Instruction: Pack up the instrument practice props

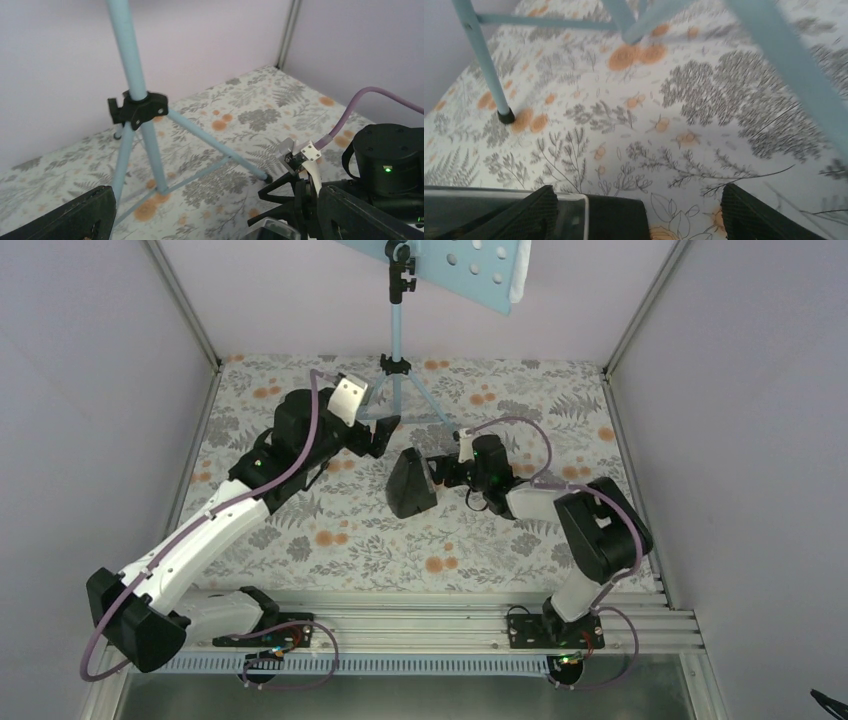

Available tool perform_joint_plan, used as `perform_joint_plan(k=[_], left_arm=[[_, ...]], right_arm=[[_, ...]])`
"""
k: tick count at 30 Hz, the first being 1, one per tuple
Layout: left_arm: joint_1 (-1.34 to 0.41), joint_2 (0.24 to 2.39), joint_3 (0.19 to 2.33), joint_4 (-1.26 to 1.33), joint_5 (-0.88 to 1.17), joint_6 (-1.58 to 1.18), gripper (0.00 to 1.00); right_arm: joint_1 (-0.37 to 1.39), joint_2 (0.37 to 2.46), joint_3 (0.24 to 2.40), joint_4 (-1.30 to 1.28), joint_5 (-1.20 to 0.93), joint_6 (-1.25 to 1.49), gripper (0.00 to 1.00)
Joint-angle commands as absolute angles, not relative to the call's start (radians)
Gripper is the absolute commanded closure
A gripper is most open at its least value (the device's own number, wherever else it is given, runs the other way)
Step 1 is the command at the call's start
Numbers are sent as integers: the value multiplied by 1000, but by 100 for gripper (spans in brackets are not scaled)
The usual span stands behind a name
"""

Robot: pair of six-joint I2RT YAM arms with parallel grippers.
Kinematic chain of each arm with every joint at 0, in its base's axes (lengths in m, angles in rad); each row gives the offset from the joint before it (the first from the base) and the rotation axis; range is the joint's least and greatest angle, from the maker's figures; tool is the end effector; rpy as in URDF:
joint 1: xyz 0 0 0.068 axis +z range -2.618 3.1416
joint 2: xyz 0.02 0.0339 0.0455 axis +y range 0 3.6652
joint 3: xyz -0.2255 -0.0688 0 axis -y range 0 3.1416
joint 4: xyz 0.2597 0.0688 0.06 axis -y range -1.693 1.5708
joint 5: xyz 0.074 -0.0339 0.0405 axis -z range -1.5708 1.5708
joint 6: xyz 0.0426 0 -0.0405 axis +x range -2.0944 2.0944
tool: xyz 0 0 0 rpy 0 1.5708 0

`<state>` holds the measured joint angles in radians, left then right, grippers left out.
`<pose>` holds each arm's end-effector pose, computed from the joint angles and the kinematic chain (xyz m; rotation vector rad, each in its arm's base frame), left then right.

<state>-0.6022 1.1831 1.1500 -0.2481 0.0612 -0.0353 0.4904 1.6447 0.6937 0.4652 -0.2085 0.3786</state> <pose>0.2525 -0.1767 0.3413 0.5675 1.7936 -0.4979 0.2946 0.1673 0.1078 -0.2528 2.1161 0.7416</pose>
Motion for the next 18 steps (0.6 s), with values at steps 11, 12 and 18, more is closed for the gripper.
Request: perform_joint_plan(k=[11, 12, 18], left_arm=[[-597, 1182, 1077, -215, -23, 8, 0], [-597, 1183, 1076, -215, -25, 7, 0], [-597, 1180, 1072, -214, -37, 6, 0]], right_arm=[[805, 1761, 751, 351, -380, 554, 24], [817, 1760, 748, 360, -383, 569, 23], [829, 1681, 677, 414, -383, 523, 17]])
